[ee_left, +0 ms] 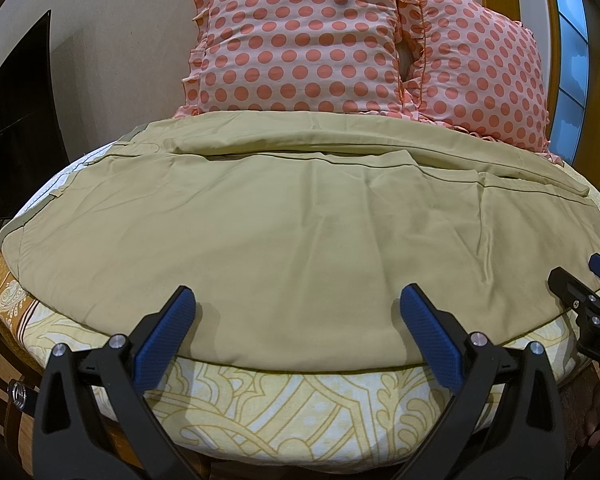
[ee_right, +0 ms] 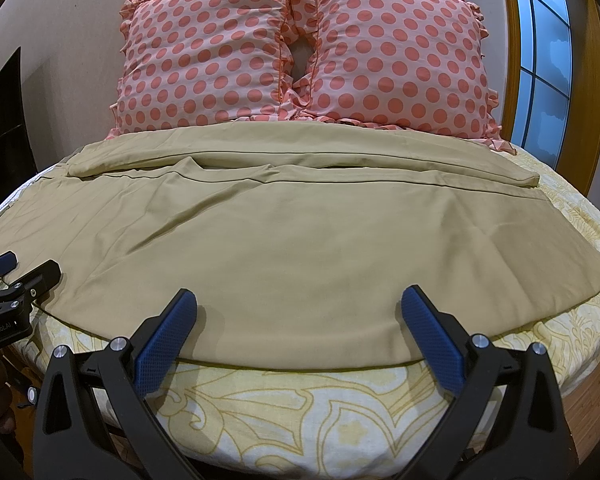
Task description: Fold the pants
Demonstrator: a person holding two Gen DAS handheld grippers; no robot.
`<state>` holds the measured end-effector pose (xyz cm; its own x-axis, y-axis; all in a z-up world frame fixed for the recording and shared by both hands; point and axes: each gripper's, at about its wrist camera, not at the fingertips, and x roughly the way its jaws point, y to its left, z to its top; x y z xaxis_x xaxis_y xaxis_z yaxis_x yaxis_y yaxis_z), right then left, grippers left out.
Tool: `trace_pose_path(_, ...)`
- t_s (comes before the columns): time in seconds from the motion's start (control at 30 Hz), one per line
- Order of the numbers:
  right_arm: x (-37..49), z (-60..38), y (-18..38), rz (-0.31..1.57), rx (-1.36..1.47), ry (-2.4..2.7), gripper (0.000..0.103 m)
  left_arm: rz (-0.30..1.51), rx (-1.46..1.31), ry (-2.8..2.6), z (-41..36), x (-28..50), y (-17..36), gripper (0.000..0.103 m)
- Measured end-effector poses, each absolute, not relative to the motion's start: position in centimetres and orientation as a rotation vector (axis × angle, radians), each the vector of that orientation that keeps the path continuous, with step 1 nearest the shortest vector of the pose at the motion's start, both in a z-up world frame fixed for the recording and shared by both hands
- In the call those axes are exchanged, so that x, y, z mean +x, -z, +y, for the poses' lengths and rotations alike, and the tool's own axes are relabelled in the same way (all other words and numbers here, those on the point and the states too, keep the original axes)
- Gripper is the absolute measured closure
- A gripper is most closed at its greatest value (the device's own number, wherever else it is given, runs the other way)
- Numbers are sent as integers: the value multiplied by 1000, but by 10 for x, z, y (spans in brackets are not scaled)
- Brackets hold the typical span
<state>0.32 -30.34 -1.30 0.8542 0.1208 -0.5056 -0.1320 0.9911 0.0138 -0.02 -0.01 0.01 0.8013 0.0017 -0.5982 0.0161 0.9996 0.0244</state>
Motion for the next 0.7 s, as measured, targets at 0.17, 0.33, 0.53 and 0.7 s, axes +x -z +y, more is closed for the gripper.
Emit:
trace_pose_path(0.17, 4, -304, 13, 530, -21, -133, 1, 641, 29, 8, 0, 0, 0, 2)
trace_pose_path(0.33, 5, -304, 11, 529, -20, -133, 1, 641, 29, 8, 0, 0, 0, 2)
trace_pose_path(0.53, 5, -304, 10, 527, -20, -133, 1, 640, 29, 8, 0, 0, 0, 2)
trace_pose_path(0.7, 5, -304, 10, 525, -20, -133, 1, 640, 29, 8, 0, 0, 0, 2)
